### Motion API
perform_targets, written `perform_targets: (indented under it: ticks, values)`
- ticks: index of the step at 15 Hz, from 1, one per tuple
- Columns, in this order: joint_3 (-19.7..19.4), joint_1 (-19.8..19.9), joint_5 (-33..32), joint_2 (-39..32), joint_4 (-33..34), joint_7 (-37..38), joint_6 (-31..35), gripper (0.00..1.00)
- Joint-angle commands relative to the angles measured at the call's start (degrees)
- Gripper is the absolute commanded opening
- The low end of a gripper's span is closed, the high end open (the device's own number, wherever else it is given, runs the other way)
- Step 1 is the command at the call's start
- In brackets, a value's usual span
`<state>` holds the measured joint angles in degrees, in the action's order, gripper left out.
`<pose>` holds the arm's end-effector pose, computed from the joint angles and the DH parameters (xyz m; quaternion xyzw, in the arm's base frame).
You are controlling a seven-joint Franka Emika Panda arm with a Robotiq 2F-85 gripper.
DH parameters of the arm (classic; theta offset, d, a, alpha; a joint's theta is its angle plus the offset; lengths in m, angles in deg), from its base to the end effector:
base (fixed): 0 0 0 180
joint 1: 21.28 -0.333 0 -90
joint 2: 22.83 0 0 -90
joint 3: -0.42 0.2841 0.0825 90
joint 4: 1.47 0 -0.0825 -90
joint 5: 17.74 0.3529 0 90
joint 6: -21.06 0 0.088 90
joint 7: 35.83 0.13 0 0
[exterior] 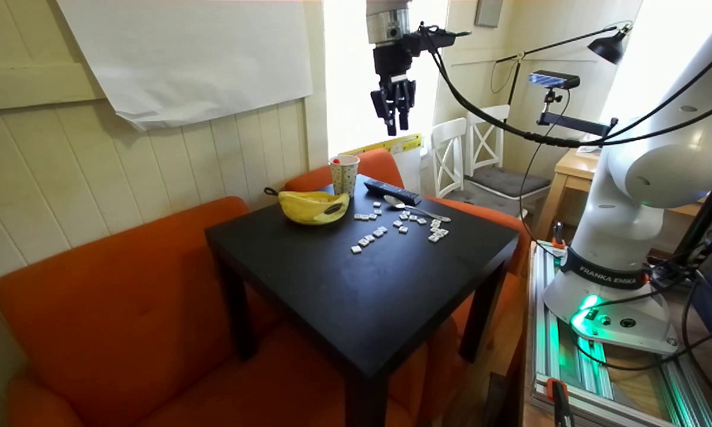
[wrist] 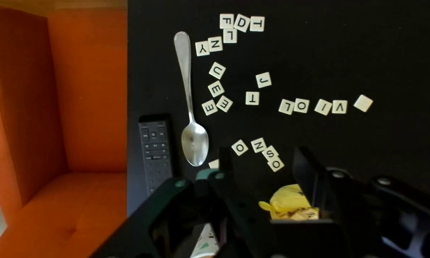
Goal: Press two buttons on the black remote control.
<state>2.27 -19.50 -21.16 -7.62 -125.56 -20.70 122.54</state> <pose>0.4363 -0.0055 0.4526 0.9897 -0.1238 -0.0597 0.0412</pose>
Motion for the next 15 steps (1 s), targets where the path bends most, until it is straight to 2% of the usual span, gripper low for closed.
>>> perform_targets:
  ticks: [1, 3, 4, 7, 9, 10, 15]
  values:
    - [-3.15, 2.20, -1.50, 1.68, -6.04, -3.31, 6.56, 0.18]
    - [-4.87, 3.18, -1.05, 1.07, -8.80, -5.23, 11.38, 0.04]
    - [-5.69, 3.68, -0.77, 0.80, -10.46, -6.12, 14.16, 0.01]
    - [-8.20, 5.70, -0.89, -0.65, -16.46, -7.39, 21.79, 0.00]
    - [-9.39, 7.04, -1.17, -2.25, -19.34, -7.21, 24.48, 0.00]
    - [-8.45, 6.18, -0.25, -1.45, -16.50, -6.67, 21.20, 0.01]
    - [-9.23, 7.11, -0.27, -2.76, -18.97, -6.90, 23.76, 0.01]
